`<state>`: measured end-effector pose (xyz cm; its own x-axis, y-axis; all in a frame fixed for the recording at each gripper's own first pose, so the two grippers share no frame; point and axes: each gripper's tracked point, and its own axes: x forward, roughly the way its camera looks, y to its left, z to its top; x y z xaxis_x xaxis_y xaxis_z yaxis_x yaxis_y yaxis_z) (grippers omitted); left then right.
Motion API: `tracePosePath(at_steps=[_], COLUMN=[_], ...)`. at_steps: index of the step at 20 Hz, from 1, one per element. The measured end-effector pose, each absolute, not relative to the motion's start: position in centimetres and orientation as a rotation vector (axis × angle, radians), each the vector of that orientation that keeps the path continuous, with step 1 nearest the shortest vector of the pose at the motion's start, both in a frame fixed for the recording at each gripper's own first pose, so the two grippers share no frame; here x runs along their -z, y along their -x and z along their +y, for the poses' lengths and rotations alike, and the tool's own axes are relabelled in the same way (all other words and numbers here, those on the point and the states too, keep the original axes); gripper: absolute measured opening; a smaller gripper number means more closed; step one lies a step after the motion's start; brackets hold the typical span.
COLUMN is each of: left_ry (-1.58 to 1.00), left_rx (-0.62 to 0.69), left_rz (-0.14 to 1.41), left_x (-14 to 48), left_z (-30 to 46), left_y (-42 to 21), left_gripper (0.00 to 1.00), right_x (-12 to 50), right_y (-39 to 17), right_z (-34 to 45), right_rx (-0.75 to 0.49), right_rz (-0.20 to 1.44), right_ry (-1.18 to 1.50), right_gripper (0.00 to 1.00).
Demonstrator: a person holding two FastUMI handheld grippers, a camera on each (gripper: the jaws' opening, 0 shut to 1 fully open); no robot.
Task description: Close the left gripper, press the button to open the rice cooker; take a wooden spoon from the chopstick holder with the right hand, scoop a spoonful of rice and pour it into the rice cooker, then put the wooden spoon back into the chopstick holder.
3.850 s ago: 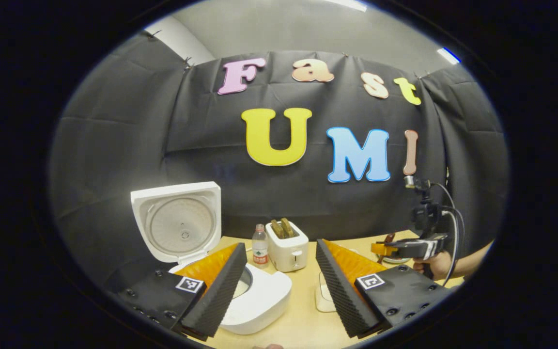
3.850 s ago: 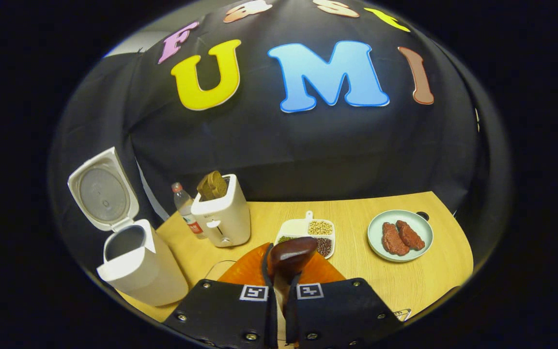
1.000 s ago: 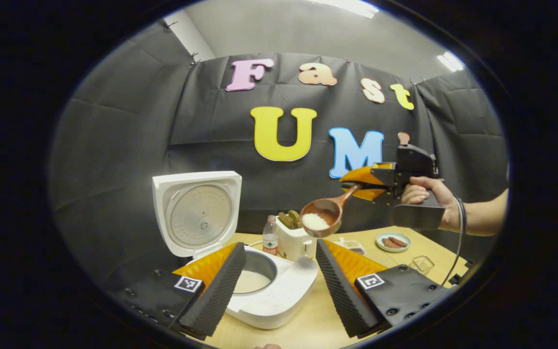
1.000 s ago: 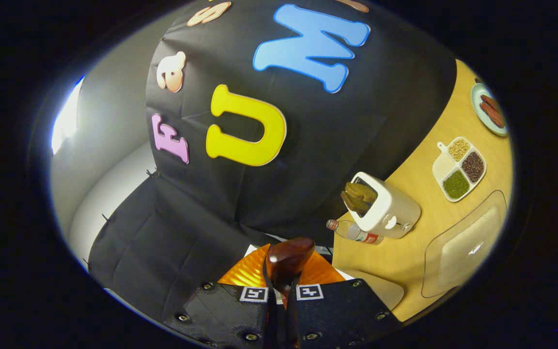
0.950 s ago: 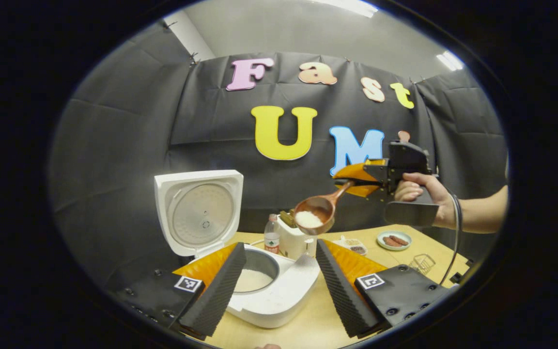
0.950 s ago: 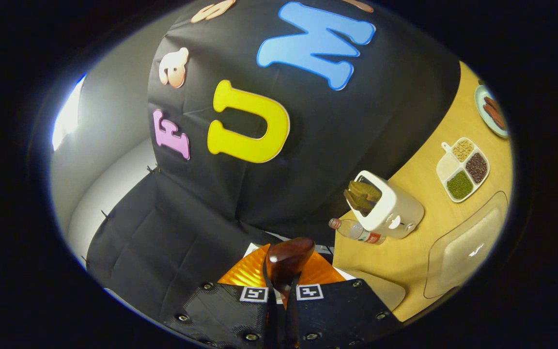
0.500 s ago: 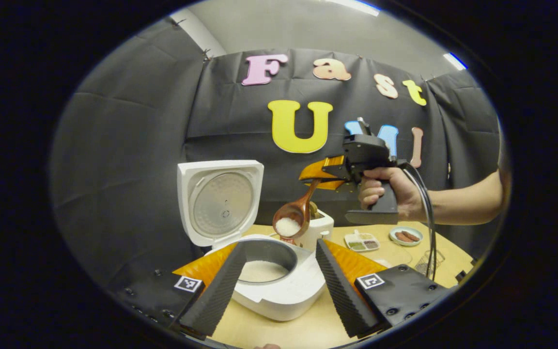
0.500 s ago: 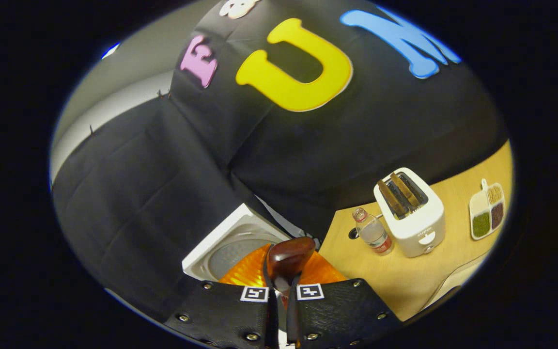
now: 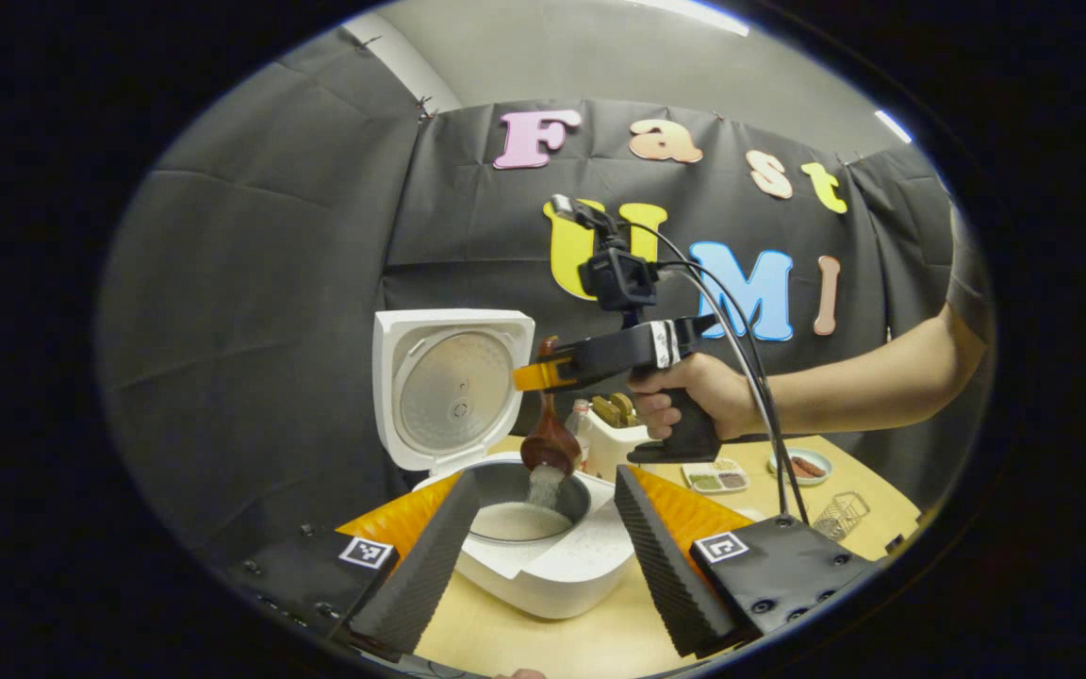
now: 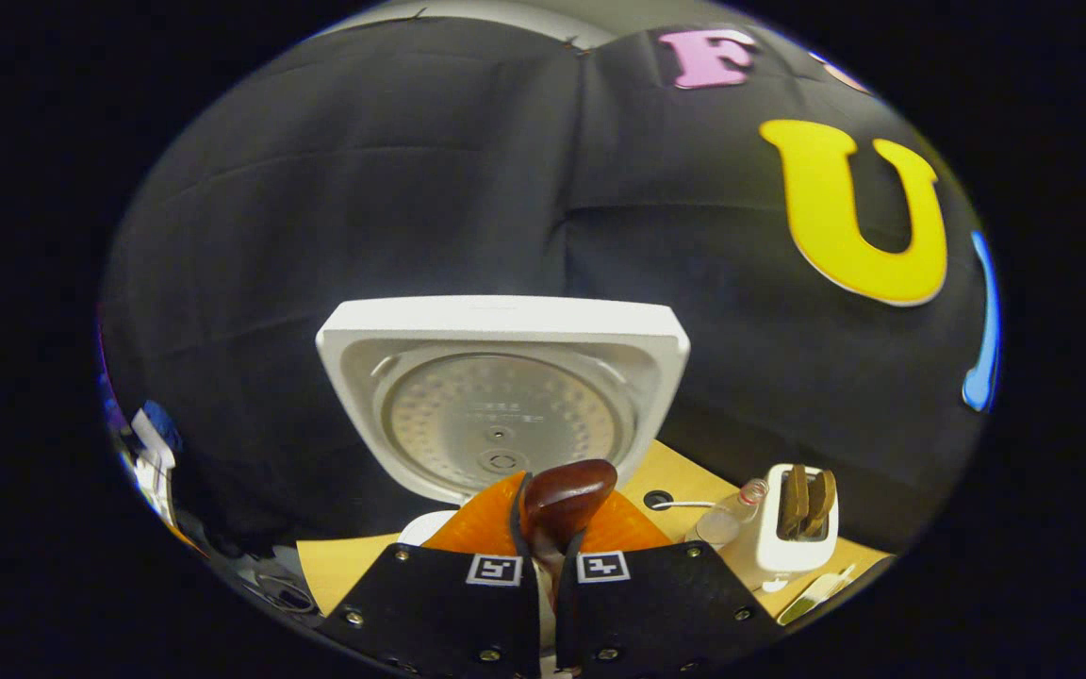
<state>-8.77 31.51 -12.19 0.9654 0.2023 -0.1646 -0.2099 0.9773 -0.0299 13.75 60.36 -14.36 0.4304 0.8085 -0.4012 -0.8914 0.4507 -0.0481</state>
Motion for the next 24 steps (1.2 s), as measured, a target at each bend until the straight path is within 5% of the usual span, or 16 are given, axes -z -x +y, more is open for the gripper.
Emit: tracePosePath(at_steps=[4, 7, 14, 24], left_ry=[0.049, 0.053, 0.074, 0.104], left_rx=[-0.220, -0.222, -0.150, -0.087], left_rz=[0.160, 0.151, 0.127, 0.119], left_x=[12.1, 12.1, 11.1, 10.0], left_z=[31.4, 31.3, 27.8, 24.4], left_y=[9.0, 9.1, 8.2, 5.9], left_gripper=[1.00, 1.00, 1.00, 1.00], right_x=[13.9, 12.5, 10.0, 11.1], right_y=[-12.7, -13.1, -17.4, -20.0], right_z=[60.9, 60.1, 53.1, 43.3], right_rx=[-1.143, -1.126, -0.995, -0.780], right_rz=[0.304, 0.373, 0.623, 0.668], right_ry=[0.299, 0.080, -0.541, -0.891], right_gripper=[0.07, 0.07, 0.07, 0.07])
